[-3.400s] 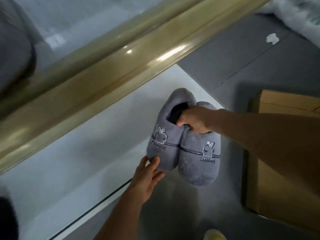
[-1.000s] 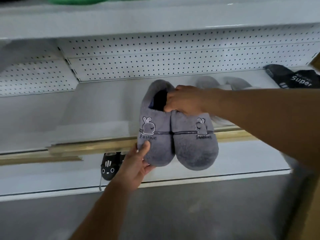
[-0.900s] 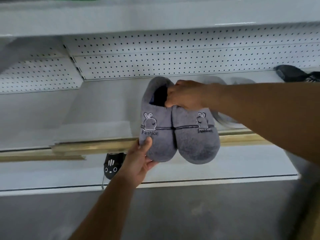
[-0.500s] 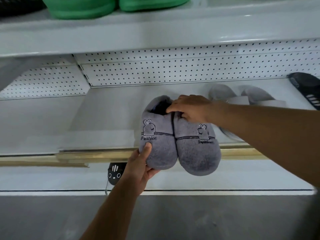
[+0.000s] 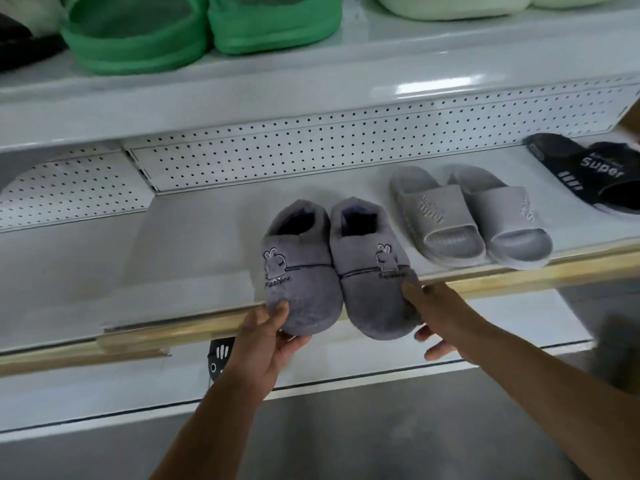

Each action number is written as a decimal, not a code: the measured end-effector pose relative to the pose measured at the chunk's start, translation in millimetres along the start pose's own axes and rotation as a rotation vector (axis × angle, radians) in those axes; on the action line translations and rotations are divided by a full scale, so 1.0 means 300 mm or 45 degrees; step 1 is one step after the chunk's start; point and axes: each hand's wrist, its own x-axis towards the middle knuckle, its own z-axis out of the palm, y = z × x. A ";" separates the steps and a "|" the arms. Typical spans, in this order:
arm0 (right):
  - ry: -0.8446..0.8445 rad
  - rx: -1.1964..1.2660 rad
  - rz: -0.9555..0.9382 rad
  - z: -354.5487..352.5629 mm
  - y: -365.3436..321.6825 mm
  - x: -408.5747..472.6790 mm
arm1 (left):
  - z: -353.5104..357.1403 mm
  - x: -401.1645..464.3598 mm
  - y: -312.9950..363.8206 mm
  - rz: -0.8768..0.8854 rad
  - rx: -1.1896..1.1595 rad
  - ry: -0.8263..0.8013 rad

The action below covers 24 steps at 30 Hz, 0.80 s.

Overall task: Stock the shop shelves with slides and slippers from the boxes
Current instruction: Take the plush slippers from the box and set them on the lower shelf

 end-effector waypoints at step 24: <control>0.264 0.419 -0.081 0.153 -0.257 0.252 | -0.004 0.239 0.217 0.087 0.459 0.232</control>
